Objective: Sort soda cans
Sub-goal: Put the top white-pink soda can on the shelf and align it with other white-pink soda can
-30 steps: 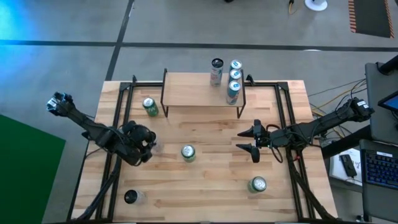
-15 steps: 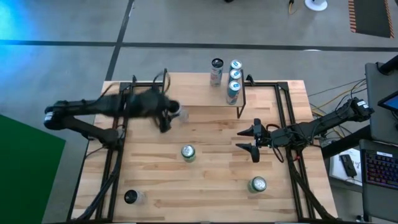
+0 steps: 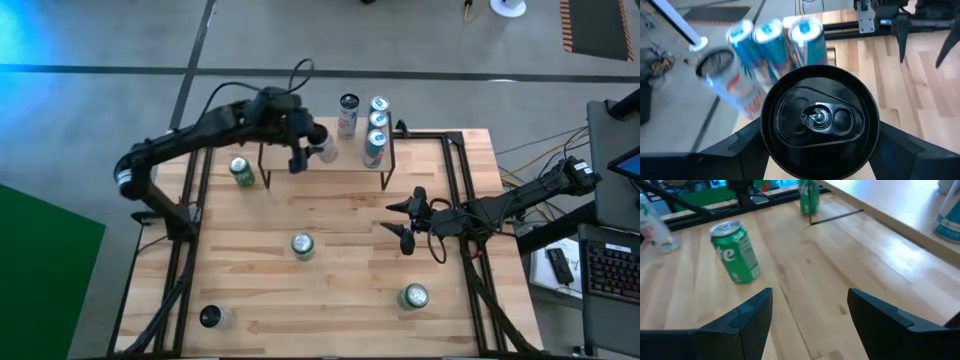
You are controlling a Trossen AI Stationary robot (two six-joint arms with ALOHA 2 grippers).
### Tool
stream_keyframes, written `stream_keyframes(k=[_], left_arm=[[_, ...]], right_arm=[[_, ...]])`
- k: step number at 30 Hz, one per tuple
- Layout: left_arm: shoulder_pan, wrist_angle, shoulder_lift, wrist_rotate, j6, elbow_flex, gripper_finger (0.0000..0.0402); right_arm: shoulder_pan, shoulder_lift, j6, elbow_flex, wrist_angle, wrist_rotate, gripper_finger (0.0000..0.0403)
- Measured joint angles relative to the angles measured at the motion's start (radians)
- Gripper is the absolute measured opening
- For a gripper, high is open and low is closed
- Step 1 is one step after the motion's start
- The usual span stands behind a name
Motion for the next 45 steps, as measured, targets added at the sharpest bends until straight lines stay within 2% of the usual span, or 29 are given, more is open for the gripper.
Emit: stream_keyframes(k=[15, 19, 23, 34, 45], left_arm=[[0.028, -0.264, 0.360, 0.043, 0.071, 0.475, 0.0257], [0.038, -0.336, 0.429, 0.065, 0.114, 0.565, 0.0257], [0.065, -0.339, 0.486, 0.097, 0.130, 0.634, 0.0257], [0.139, -0.332, 0.511, 0.210, 0.126, 0.623, 0.0257], [0.142, -0.301, 0.544, 0.225, 0.071, 0.623, 0.0267]], right_arm=[[0.000, 0.000, 0.000, -0.003, -0.001, -0.001, 0.0247], [0.000, 0.000, 0.010, -0.004, -0.003, -0.001, 0.0247], [0.000, 0.000, 0.008, -0.009, -0.006, 0.000, 0.0247], [0.000, 0.000, 0.008, -0.015, -0.009, 0.006, 0.0247], [0.000, 0.000, 0.041, -0.024, -0.007, 0.007, 0.0247]])
